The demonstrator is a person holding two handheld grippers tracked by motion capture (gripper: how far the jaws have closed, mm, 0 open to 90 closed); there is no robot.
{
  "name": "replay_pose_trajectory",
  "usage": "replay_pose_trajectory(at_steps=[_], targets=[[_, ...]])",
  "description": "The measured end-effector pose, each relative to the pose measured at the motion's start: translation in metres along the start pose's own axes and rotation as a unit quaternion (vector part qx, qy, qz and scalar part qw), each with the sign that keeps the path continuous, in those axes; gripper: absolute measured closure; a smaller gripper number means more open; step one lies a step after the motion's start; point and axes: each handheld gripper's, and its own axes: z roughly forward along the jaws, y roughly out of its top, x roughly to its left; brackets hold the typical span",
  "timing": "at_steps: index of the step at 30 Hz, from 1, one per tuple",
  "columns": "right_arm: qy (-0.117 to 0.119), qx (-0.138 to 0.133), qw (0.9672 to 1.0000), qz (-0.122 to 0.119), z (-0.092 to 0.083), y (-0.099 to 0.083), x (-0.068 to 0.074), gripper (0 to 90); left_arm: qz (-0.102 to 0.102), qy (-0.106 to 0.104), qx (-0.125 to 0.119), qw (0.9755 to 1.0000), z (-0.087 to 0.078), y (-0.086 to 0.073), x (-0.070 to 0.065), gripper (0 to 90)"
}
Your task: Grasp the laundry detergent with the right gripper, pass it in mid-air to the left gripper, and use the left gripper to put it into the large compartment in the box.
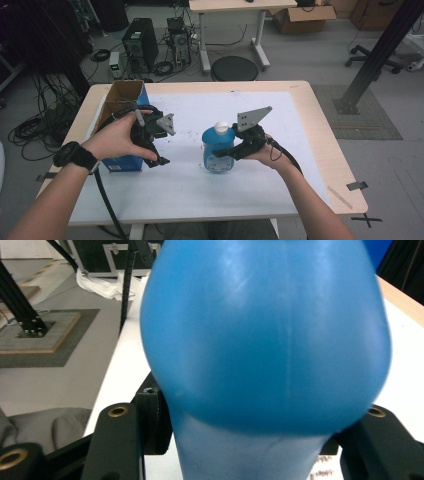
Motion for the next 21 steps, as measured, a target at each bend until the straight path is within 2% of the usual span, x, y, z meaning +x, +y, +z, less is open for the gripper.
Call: replay_pose_trajectory(at_steps=[4, 6, 7, 9, 11, 14, 21], targets=[[0.009, 0.002, 1.0, -0.001, -0.001, 0.012, -0.002, 42.4, 0.003, 0.007, -0.009, 0.9999, -0.01, 0.004, 0.001, 4.1], [0.017, 0.008, 0.9998, -0.004, 0.0, 0.023, -0.003, 42.4, 0.002, 0.007, -0.029, 0.9996, -0.021, 0.009, 0.002, 3.9], [0.017, 0.008, 0.9998, -0.004, 0.0, 0.023, -0.003, 42.4, 0.002, 0.007, -0.029, 0.9996, -0.021, 0.009, 0.002, 3.9], [0.03, 0.012, 0.9995, -0.004, 0.003, 0.032, -0.003, 42.5, 0.003, 0.007, -0.044, 0.999, -0.03, 0.013, 0.003, 3.9], [0.034, 0.013, 0.9993, -0.005, 0.004, 0.034, -0.003, 42.5, 0.004, 0.007, -0.058, 0.9983, -0.038, 0.017, 0.003, 3.9], [0.04, 0.019, 0.9988, -0.018, 0.011, 0.045, -0.001, 42.5, 0.002, 0.003, -0.081, 0.9967, -0.049, 0.024, 0.004, 3.7], [0.053, 0.023, 0.998, -0.026, 0.021, 0.056, 0.003, 42.6, 0.013, 0.003, -0.097, 0.9952, -0.064, 0.036, 0.003, 3.6]])
